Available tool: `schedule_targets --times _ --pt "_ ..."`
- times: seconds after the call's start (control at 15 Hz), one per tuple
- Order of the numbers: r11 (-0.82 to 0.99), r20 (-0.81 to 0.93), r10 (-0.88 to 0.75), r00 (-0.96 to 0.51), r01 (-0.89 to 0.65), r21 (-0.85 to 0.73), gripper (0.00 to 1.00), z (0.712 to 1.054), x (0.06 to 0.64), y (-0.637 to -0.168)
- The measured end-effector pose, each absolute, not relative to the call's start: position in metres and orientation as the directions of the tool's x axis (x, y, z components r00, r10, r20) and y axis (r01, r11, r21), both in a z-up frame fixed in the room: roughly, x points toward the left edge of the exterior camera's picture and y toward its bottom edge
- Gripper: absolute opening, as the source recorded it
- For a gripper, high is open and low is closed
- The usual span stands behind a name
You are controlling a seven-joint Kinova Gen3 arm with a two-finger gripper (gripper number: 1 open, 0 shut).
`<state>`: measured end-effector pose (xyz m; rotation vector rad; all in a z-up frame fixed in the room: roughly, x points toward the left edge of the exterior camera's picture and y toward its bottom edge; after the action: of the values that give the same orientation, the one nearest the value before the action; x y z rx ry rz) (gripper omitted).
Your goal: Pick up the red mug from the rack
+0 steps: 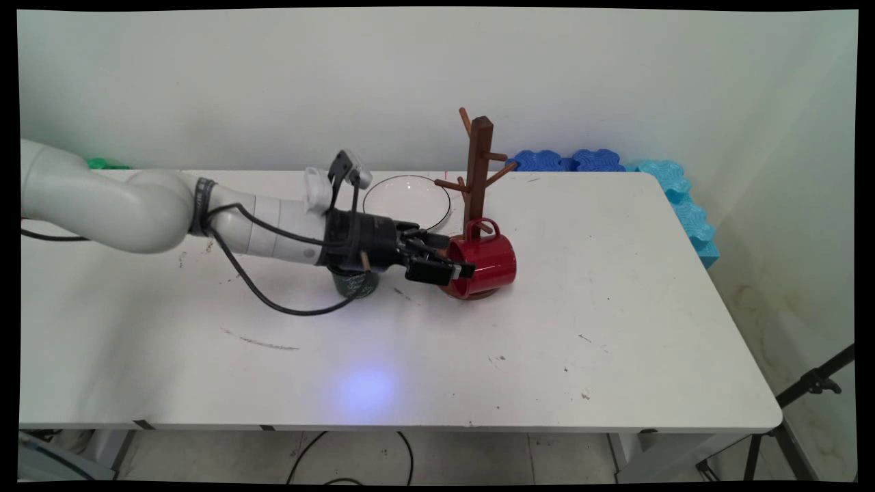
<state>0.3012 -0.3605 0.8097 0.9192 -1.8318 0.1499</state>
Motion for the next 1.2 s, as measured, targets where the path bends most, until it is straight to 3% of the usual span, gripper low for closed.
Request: schedule_targets --times 1.2 --pt "0.679 0.84 -0.523 -0.148 -0.667 0.306 1.0 0.759 0.276 -0.356"
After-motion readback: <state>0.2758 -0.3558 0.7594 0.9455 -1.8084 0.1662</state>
